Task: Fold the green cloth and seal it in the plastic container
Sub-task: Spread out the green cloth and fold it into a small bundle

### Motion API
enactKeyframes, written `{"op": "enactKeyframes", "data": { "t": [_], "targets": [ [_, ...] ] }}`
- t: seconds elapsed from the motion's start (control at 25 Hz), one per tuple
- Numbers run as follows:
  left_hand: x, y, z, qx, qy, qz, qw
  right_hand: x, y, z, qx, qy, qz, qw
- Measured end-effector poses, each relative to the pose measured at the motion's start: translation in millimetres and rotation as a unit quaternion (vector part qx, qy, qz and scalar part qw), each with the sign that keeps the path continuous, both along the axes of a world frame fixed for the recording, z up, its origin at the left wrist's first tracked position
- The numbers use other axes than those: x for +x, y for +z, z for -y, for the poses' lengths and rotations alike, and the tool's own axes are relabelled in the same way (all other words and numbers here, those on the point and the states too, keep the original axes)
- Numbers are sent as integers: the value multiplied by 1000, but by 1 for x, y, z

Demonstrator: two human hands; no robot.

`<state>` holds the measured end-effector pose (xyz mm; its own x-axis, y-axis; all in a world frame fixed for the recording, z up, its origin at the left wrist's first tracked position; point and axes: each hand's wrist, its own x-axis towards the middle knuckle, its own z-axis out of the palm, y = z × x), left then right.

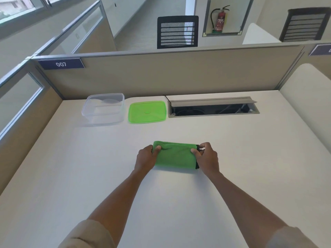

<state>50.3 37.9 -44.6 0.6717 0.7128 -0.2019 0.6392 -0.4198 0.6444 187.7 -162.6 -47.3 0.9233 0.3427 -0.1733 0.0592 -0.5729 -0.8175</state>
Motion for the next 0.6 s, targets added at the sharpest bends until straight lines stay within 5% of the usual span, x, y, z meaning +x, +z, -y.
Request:
{"op": "enactKeyframes", "data": {
  "t": [0.6],
  "targets": [
    [28,-13,-2,-19,94,-131,987,2,-21,-5,-129,-27,9,991]
  ]
}}
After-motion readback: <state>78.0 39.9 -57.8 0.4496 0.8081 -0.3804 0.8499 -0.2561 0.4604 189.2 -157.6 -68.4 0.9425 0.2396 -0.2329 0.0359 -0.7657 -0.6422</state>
